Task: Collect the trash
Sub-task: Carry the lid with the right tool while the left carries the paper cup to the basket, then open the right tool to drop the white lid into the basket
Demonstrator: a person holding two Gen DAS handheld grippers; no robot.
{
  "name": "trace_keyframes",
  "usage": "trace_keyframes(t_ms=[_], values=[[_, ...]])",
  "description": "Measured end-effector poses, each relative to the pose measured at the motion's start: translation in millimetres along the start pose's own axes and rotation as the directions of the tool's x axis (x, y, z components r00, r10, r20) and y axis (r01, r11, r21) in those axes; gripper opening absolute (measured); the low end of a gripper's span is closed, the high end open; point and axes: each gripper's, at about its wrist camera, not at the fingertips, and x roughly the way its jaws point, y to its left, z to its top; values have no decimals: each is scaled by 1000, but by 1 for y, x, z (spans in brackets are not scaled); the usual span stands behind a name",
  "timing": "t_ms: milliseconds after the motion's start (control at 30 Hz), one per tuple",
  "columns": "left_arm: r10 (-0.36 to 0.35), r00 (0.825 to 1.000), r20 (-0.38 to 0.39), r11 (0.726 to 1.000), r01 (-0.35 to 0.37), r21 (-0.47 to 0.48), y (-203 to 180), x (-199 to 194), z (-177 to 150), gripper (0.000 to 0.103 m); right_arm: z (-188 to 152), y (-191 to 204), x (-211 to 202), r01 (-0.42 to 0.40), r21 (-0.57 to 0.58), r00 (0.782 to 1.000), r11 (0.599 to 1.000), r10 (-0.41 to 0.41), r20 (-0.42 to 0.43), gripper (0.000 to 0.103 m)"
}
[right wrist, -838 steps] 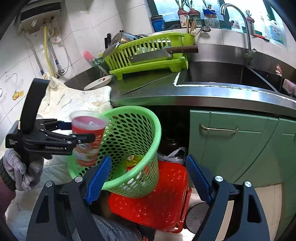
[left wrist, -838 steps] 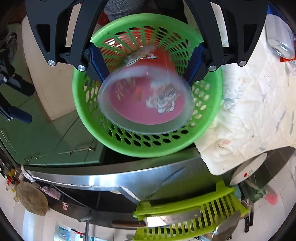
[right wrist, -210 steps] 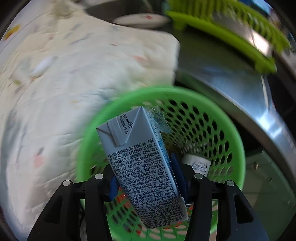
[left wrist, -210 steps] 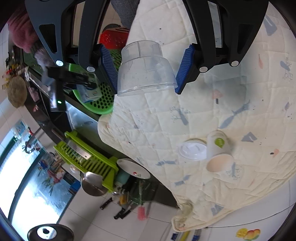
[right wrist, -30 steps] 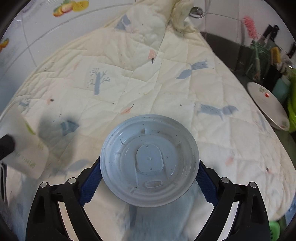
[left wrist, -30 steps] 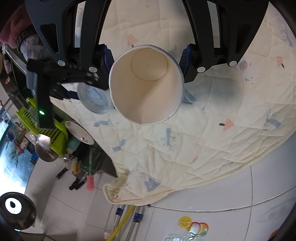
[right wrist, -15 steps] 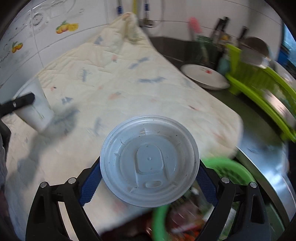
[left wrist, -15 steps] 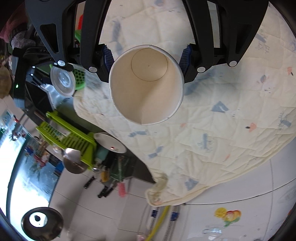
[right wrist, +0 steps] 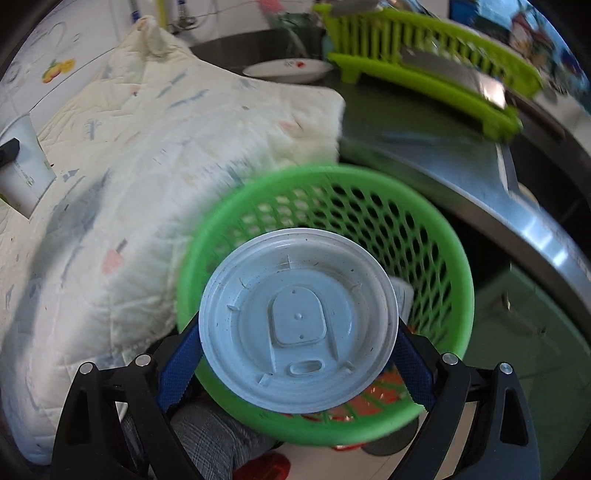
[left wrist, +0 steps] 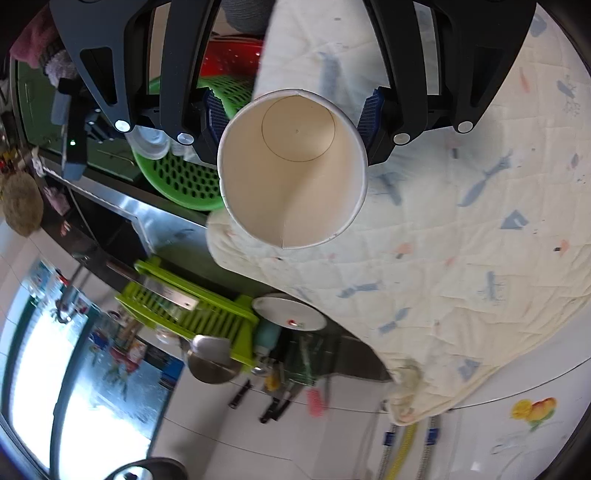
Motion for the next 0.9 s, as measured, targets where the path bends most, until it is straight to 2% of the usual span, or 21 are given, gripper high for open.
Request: trace_keyframes(t_ms=[200,500,767,900], values=[[-31,999,-39,999,32,39,-31,17,-4,57,-17,-18,9,-51,77,998,996,52,-18,90],[-71,993,-94,993,79,90,-74,42,-12,57,-27,-34,4,-117,141,993,983,117,4,92],[-110,983,-147,983,129,128,-108,67,-21,57,-39,-44,-22,-108,143,993,984,98,69,92],[-111,977,-180,981,137,139,-122,85,-29,57,-47,-46,-38,-66,122,993,990,53,108,92]])
